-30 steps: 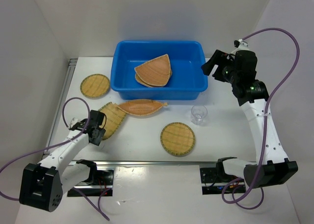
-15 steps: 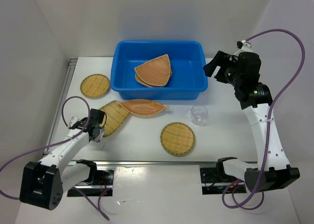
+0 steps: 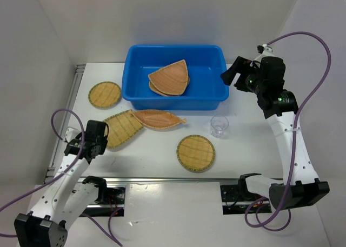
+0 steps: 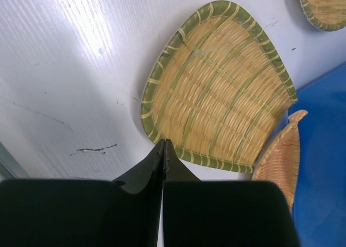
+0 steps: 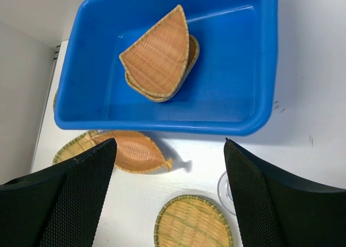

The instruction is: Place the mixed dishes into the plastic bin

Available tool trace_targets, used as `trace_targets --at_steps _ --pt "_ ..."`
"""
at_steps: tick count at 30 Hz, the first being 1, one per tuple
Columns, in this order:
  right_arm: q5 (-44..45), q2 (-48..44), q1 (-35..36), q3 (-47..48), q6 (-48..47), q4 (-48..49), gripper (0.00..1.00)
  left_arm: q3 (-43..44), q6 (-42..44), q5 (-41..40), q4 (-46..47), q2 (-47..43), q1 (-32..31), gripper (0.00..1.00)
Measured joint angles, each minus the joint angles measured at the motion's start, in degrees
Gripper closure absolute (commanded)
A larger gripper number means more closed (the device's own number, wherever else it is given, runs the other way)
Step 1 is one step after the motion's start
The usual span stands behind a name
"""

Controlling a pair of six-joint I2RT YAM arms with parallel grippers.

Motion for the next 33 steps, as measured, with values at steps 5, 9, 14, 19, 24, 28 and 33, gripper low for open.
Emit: trace_targets --at_steps 5,9,14,19,24,28,33 --pt "-0.76 0.0 0.0 0.0 0.0 0.02 0.15 0.2 -0.02 0.7 0.24 -0.07 0.0 1.0" --pt "-3.39 0.04 0.0 -0.02 -0.04 0.02 0.15 0.09 0.28 1.6 1.51 1.44 0.0 0.61" --pt "-7.89 0.31 0.0 -0.92 -0.04 0.39 0.15 -0.17 0.5 3.5 3.78 7.21 0.02 0.13" --pt "-9.29 0.7 0.0 -1.33 -0.02 0.37 0.15 -0.98 -0.85 4.31 4.5 8.17 0.02 0.16" --pt "-9.42 1.09 0.0 -1.33 -0.07 0.37 0.15 -1.66 -2.6 4.26 6.03 12.61 0.02 0.21" --pt "-9.62 1.11 0.0 -1.33 -0.09 0.39 0.15 -2.4 -3.89 4.37 7.23 17.7 0.02 0.23" --pt "-9.94 1.11 0.0 -1.33 -0.11 0.39 0.15 -2.4 -4.39 3.58 9.42 21.49 0.02 0.47"
